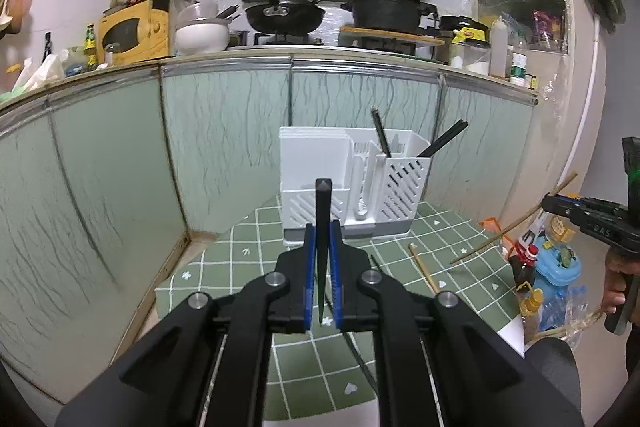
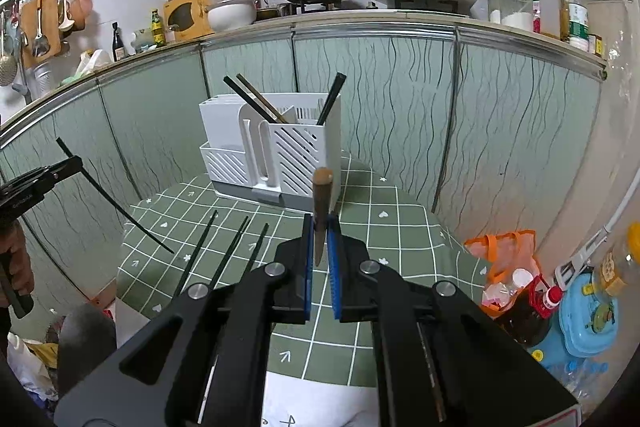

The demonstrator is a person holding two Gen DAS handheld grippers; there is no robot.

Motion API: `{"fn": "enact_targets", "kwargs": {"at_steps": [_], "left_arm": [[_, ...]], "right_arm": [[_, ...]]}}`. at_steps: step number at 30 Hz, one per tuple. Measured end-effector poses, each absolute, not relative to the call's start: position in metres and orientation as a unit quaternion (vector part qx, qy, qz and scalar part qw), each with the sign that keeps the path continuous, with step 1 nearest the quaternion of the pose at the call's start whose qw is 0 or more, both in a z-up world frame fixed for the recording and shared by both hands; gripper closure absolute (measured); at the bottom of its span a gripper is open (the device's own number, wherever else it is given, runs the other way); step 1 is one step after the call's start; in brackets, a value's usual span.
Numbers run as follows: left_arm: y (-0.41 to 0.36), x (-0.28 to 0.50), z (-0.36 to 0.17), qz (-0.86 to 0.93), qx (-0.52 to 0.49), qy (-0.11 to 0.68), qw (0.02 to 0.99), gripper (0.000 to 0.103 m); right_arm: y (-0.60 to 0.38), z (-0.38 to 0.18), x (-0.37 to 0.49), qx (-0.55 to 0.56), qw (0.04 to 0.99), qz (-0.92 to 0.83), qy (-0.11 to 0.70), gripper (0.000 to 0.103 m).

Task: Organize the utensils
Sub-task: 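Lift both held chopsticks and carry them over the white holder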

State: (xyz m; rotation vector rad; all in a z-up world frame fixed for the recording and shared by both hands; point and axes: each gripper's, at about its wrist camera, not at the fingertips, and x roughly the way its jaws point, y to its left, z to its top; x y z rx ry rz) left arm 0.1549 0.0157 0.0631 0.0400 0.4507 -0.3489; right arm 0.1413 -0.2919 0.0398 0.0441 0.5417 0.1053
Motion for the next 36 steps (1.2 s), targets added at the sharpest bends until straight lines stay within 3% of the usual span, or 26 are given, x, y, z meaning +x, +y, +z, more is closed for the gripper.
{"fn": "enact_targets", "kwargs": {"at_steps": [14,36], "left_arm": [[-0.028,0.189,0.08,-0.223,0.045,0.23,0.946,0.095],[-0.089,0.256,0.158,-0.284,0.018,0.211,0.935,0.095]], "right_arm": [[-0.288,0.07,0.163,0.003,0.96,0.076,0.269,0.097],[-0.274,0.145,0.226,-0.012,0.961,0.118,0.25,0.097]]}}
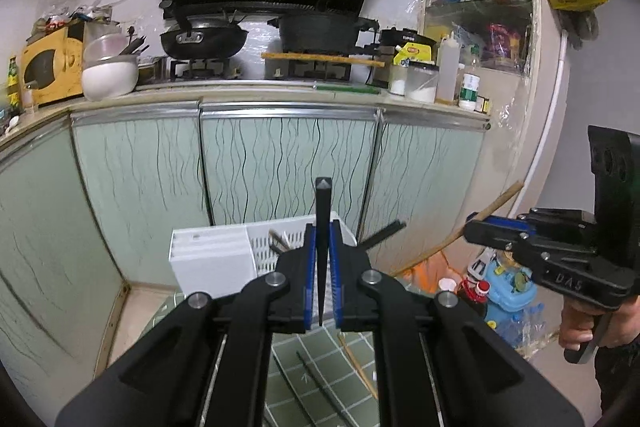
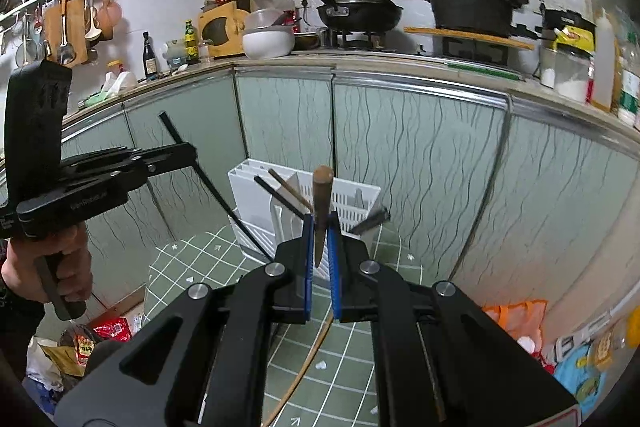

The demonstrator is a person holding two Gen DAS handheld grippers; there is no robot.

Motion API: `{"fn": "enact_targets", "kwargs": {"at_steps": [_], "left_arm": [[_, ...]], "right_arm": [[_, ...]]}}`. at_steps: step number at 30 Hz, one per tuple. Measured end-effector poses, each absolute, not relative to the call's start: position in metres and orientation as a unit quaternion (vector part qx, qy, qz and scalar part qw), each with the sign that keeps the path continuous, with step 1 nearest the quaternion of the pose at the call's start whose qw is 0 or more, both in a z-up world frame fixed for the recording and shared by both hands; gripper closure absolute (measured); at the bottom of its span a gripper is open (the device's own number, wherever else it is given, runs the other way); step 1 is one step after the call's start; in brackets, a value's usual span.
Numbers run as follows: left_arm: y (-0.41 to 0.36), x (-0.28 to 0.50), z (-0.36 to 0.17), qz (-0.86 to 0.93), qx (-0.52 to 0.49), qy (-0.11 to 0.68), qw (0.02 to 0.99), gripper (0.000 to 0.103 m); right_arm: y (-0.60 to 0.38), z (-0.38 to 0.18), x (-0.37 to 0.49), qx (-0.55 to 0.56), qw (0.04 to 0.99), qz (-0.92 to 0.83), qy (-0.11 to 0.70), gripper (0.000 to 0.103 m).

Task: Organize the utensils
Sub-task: 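Lift both held chopsticks and carry them over the white holder, then open both grippers to drop the chopsticks into the white holder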

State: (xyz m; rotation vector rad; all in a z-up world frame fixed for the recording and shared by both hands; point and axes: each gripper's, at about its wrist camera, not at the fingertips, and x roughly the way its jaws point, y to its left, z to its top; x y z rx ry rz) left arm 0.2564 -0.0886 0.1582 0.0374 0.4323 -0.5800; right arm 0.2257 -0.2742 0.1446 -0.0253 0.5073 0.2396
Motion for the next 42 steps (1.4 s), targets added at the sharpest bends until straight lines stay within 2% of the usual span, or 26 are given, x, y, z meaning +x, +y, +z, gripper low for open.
{"fn": "enact_targets", "kwargs": {"at_steps": [12,17,23,35,36,37,38,39,40,41,42], "left_arm": [[-0.101,0.292,0.207,-0.288,0.023,0.183,0.94,0.095],[-0.111,0.307,0.215,-0.295,0.047,0.17,0.939,0.095],[-0.131,0.333,0.188,-0.319,0.091,0.18,0.926,0.095],[-0.137,0.37,0.142,-0.336,0.068,0.21,0.916,0.095],[-0.137,0.371,0.14,-0.332,0.069,0.213,0.916,0.092],[-0.136,0.371,0.137,-0.325,0.071,0.217,0.917,0.066],[-0.135,0.371,0.136,-0.314,0.074,0.217,0.921,0.046],[-0.132,0.367,0.136,-0.303,0.076,0.208,0.927,0.01],[-0.128,0.363,0.137,-0.298,0.076,0.197,0.931,0.005],[-0.124,0.359,0.137,-0.301,0.072,0.192,0.932,0.005],[-0.122,0.359,0.137,-0.303,0.07,0.195,0.93,0.005]], "right_arm": [[-0.287,0.187,0.268,-0.016,0.961,0.119,0.247,0.097],[-0.292,0.189,0.291,-0.022,0.958,0.12,0.261,0.097],[-0.297,0.164,0.323,-0.024,0.948,0.128,0.29,0.097],[-0.301,0.129,0.354,-0.019,0.938,0.151,0.311,0.097],[-0.303,0.127,0.356,-0.017,0.938,0.148,0.312,0.097],[-0.306,0.126,0.357,-0.014,0.938,0.146,0.313,0.093],[-0.308,0.125,0.358,-0.013,0.938,0.147,0.313,0.078],[-0.31,0.124,0.356,-0.014,0.94,0.142,0.31,0.065],[-0.311,0.124,0.353,-0.016,0.943,0.135,0.304,0.034],[-0.313,0.125,0.351,-0.017,0.945,0.134,0.298,0.029],[-0.315,0.126,0.348,-0.017,0.946,0.134,0.295,0.028]]}}
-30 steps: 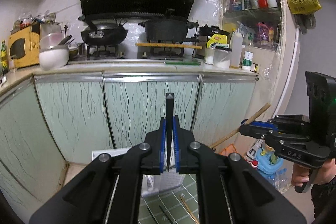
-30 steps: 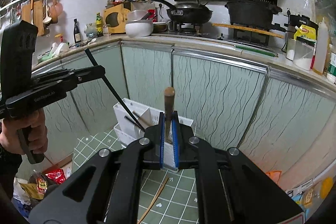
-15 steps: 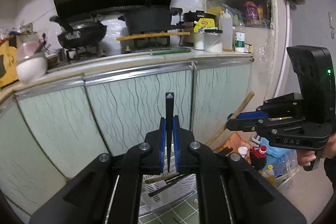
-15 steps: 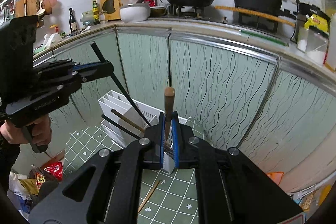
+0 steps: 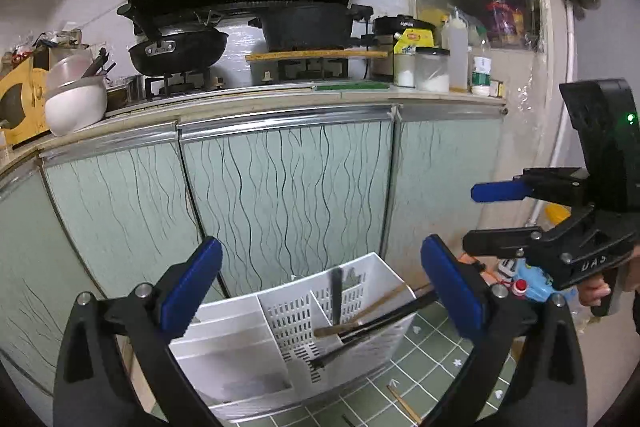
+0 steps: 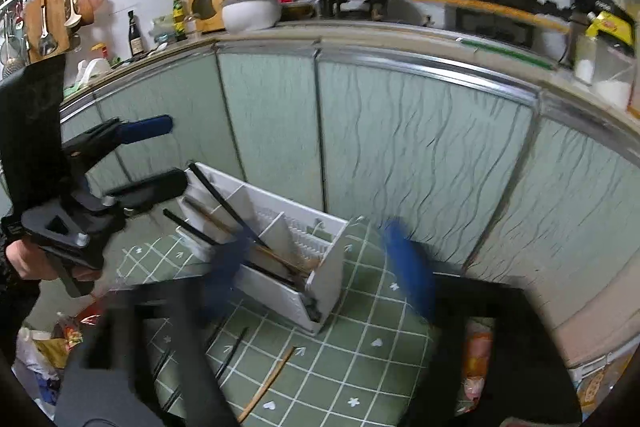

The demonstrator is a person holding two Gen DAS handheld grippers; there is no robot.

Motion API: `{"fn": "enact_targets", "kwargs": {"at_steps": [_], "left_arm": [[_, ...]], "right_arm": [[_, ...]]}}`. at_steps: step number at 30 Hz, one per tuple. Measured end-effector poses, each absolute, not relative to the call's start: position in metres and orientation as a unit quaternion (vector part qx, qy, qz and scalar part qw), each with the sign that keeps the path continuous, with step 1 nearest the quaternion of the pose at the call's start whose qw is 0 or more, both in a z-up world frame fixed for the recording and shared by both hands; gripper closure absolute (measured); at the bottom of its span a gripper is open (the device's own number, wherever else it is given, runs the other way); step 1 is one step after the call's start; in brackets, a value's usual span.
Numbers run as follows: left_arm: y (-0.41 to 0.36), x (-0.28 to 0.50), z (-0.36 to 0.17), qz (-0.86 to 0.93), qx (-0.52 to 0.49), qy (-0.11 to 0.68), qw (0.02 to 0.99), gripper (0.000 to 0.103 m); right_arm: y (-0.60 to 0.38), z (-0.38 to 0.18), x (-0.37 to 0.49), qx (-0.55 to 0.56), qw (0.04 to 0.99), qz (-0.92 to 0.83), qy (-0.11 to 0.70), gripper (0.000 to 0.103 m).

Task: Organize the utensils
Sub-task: 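Open both grippers to drop the chopsticks into the white holder, then move both open grippers back over the remaining chopsticks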

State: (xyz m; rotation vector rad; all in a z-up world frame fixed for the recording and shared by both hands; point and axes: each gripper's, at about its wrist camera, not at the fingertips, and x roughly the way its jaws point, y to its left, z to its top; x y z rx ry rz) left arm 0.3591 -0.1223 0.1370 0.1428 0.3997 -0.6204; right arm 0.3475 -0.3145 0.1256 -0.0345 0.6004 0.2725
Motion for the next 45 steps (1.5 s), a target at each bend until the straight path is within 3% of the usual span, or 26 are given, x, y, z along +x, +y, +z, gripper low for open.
{"fn": "enact_targets", "kwargs": {"at_steps": [2,7,20,45], "left_arm": [[-0.117,0.358,0.135,-0.301,0.065,0.212,0.927,0.005],[-0.111,0.345,0.131,-0.29,0.078,0.224,0.927,0.004],[-0.091,0.281,0.133,-0.287,0.081,0.215,0.93,0.004],[-0.054,0.195,0.086,-0.261,0.063,0.219,0.938,0.004]], "right_arm": [[-0.317,0.126,0.341,-0.014,0.948,0.13,0.291,0.013],[-0.317,0.131,0.321,-0.021,0.952,0.128,0.278,0.009],[-0.308,0.136,0.26,-0.021,0.96,0.112,0.256,0.009],[-0.275,0.065,0.166,-0.032,0.961,0.075,0.263,0.008]]}}
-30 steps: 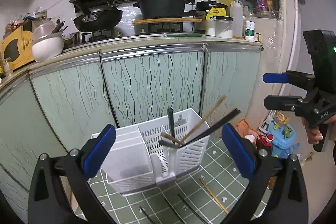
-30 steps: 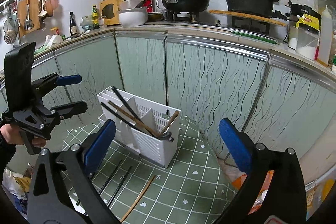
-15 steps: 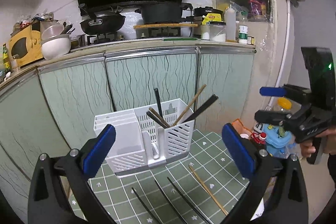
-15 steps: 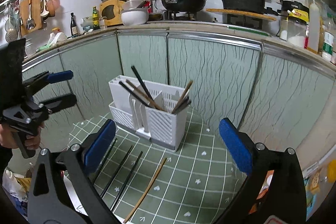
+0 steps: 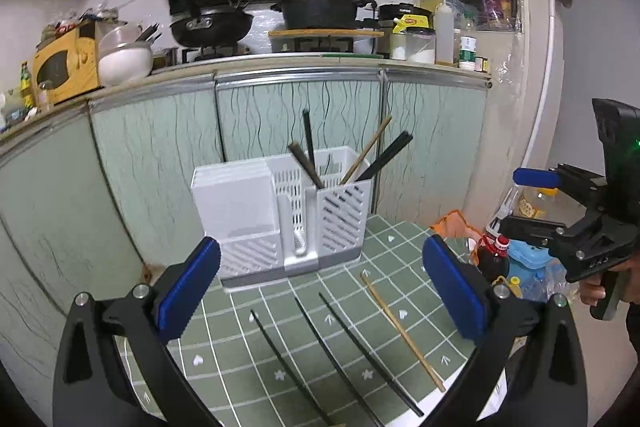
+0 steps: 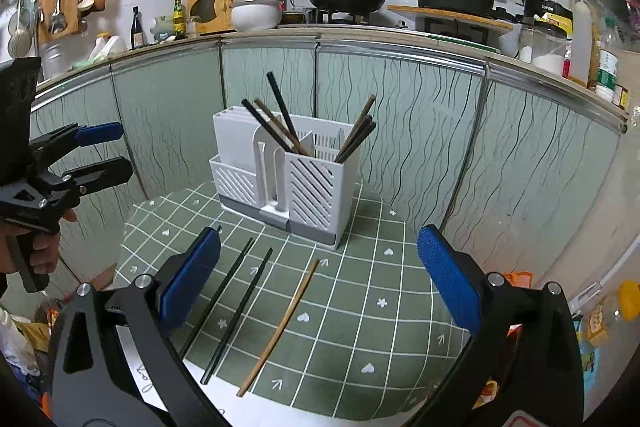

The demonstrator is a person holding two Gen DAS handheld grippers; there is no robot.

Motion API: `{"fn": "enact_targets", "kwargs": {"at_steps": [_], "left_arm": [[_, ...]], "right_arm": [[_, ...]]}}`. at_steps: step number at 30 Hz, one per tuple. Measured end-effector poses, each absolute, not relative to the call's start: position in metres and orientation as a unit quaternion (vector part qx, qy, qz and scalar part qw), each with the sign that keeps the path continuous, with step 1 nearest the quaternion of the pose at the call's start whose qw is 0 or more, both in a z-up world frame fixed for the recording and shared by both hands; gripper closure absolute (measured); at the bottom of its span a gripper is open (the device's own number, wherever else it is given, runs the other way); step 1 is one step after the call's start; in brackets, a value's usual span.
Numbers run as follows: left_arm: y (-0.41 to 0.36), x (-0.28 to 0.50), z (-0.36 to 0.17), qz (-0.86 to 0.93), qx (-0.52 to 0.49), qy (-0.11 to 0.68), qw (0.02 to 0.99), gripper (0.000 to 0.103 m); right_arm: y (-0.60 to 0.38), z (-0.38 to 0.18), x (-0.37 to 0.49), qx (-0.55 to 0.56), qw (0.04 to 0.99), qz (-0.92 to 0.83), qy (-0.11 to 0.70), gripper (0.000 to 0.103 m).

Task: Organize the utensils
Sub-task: 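Move both open grippers back over the remaining chopsticks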

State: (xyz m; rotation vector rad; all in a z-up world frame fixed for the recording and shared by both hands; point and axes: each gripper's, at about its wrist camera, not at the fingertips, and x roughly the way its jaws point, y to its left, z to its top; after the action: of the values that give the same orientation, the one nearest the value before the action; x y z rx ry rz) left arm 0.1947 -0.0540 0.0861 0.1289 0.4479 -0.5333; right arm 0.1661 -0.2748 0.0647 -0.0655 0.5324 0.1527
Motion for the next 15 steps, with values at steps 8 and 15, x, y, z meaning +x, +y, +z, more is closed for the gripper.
{"fn": "enact_targets", "kwargs": {"at_steps": [8,15], "left_arm": [[-0.033,0.178,0.055,-0.221,0.054,0.222,0.948,0.004],[-0.021,0.17,0.02,-0.194,0.048,0.242,0.95,0.004]], "right_arm": [[-0.27,0.036,0.152,-0.032,0.959,0.075,0.271,0.008],[-0.267,0.003,0.147,-0.024,0.956,0.066,0.284,0.008]]}}
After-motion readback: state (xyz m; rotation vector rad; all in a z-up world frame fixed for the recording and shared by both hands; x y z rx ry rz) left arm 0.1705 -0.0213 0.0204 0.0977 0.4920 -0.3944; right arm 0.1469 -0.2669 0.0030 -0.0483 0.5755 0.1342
